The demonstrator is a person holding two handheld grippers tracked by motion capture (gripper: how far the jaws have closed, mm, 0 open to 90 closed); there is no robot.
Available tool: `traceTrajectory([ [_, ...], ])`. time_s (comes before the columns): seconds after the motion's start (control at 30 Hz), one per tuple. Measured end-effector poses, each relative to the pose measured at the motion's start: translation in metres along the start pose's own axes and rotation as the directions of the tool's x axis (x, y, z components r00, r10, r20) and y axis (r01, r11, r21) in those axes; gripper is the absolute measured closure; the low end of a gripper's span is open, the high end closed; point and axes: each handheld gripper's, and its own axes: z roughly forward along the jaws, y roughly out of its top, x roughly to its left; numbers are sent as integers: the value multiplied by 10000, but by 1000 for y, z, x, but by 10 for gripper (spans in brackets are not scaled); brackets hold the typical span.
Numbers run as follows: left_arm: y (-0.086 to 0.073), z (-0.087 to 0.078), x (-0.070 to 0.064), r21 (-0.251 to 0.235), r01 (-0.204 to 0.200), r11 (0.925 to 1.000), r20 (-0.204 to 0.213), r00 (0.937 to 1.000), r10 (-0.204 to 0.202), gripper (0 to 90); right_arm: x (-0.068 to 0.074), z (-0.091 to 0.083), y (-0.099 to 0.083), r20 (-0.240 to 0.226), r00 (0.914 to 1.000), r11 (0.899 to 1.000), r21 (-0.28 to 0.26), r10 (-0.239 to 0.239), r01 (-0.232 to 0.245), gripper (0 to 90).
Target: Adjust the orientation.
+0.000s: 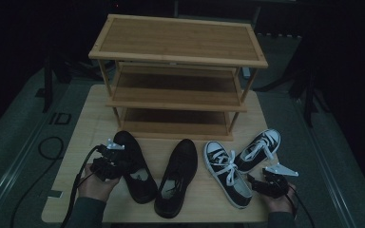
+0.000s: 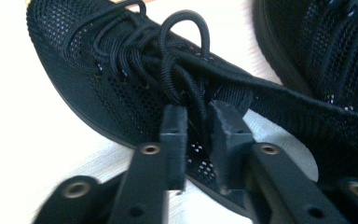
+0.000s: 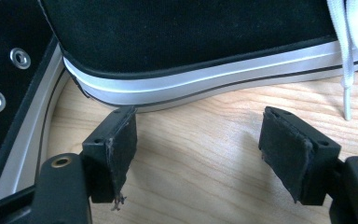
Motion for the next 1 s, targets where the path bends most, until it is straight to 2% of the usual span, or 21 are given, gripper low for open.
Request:
traceTrajectory([
  [0.07,0,-3,2,4,-94,10000,-254,9996,94,852,0,0,0,-2,10000,10000,0,1,-1,276],
  [0.2,0,-9,12,-8,-205,9998,-701,9973,204,871,0,0,0,0,10000,10000,0,0,0,276],
  [0.3,-3,-13,22,-46,-266,9996,-709,9971,262,872,0,0,0,-2,10000,10000,0,2,-2,276],
  [0.43,-6,-18,40,-47,-99,9999,-794,9968,95,873,0,0,0,-1,10000,10000,-1,0,0,276],
  [0.47,-6,-18,40,-47,-99,9999,-794,9968,95,873,0,0,0,-1,10000,10000,-1,0,0,276],
  [0.53,-6,-20,48,0,-40,10000,-893,9960,40,871,0,0,0,-2,10000,10000,0,3,-3,276],
  [0.67,-8,-20,51,-66,-211,9998,-583,9981,206,843,0,0,0,-1,10000,10000,-1,2,-2,277],
  [0.73,-8,-19,51,-44,-247,9997,-576,9980,245,786,0,0,0,-1,10000,10000,0,3,-3,276],
  [0.8,-8,-17,50,70,-376,9993,-541,9978,380,767,0,0,0,-1,10000,10000,0,1,-1,276],
  [1.0,-4,-6,49,569,-745,9956,-820,9935,791,707,0,0,0,-1,10000,10000,-1,1,-1,276],
])
